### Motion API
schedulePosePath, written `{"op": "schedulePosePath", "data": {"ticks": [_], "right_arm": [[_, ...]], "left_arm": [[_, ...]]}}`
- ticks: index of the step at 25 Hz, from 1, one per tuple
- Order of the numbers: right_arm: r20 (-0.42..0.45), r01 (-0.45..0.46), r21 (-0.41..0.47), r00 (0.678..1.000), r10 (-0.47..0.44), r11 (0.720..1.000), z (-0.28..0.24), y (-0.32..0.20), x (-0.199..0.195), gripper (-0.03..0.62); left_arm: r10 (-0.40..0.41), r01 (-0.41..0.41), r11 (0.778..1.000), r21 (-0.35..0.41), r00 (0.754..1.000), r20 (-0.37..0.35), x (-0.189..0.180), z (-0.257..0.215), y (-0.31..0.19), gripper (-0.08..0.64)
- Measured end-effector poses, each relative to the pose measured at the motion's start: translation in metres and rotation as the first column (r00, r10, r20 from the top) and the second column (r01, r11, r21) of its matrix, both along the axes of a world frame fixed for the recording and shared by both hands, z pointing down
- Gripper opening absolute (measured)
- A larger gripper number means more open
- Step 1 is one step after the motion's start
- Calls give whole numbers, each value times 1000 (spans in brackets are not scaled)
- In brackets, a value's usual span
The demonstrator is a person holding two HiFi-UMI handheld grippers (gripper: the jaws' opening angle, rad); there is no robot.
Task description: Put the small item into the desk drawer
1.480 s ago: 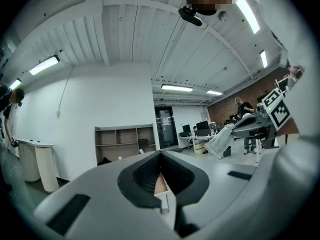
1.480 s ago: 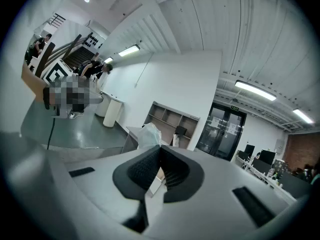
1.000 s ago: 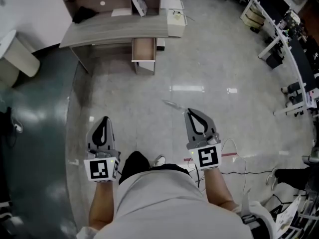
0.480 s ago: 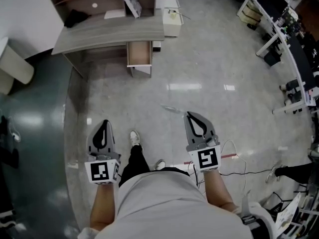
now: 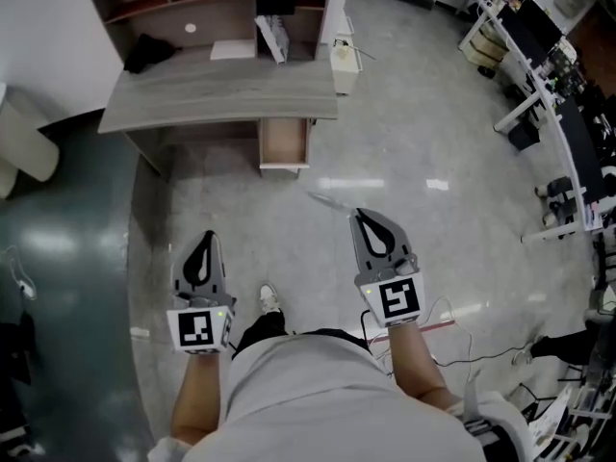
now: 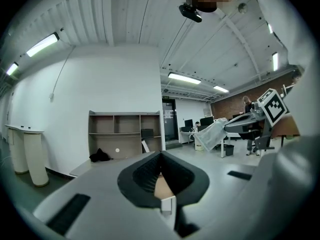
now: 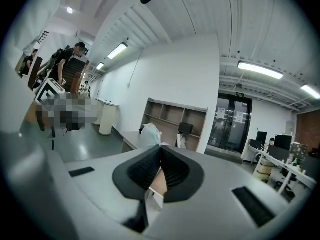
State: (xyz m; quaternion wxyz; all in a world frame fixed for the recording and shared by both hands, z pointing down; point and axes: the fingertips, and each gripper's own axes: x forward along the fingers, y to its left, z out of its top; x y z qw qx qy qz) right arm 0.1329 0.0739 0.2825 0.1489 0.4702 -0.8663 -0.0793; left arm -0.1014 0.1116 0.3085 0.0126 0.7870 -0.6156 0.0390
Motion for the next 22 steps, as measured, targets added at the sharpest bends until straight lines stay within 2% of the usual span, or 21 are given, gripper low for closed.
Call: {"op": "schedulePosePath", "data": {"ticks": [4, 9, 15, 22], "right_arm": [[-14, -17, -3, 1000, 17, 1000, -2, -31, -23, 25], [-19, -56, -40, 998, 55, 998, 12, -60, -20, 25], [-5, -54, -64, 999, 53, 997, 20, -104, 1, 24], [4, 16, -13, 1000, -16, 1000, 6, -180, 31, 25]], "left_arm": [[35, -35, 999, 5, 999, -12, -18, -2, -41, 18], [68, -69, 997, -25, 997, -22, -17, 9, -76, 18], [90, -90, 995, -38, 996, 4, 12, 9, -119, 18], [44, -44, 999, 14, 998, 34, 50, -12, -178, 18]]}}
